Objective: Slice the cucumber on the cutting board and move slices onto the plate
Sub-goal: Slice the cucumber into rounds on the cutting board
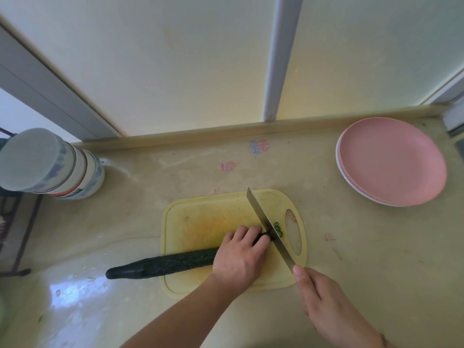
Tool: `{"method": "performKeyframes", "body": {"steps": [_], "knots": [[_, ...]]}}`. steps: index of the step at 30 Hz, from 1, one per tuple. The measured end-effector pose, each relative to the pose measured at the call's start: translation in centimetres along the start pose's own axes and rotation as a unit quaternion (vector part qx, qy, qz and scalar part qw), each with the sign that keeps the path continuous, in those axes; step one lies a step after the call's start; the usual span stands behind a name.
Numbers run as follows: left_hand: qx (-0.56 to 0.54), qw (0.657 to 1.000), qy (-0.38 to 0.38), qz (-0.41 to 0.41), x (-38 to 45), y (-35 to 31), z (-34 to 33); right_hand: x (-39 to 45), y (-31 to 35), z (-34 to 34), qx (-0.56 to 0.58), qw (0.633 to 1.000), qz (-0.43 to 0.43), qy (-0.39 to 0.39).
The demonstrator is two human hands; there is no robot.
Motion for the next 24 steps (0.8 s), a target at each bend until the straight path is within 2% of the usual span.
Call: {"method": "performKeyframes", "body": {"steps": [10, 24], "knots": [[-0.016, 1.000, 0.001, 0.023, 0.2, -0.2, 0.3, 1.3, 0.3, 0.2, -0.004, 1.000, 0.004, -0.007], [-0.013, 1.000, -0.025, 0.012, 0.0, 0.0, 0.1, -0.3, 0.7, 0.3, 0.004, 1.000, 0.008, 0.010]]}}
Point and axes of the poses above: each hand's wrist, its own x-axis towards the middle knuckle, its own z-axis out of the back of the hand, y = z × x, the point moved 3 cm from there along x, towards the middle knuckle, and after that the axes turned 4 degrees about -y, right-handed, at the moved point
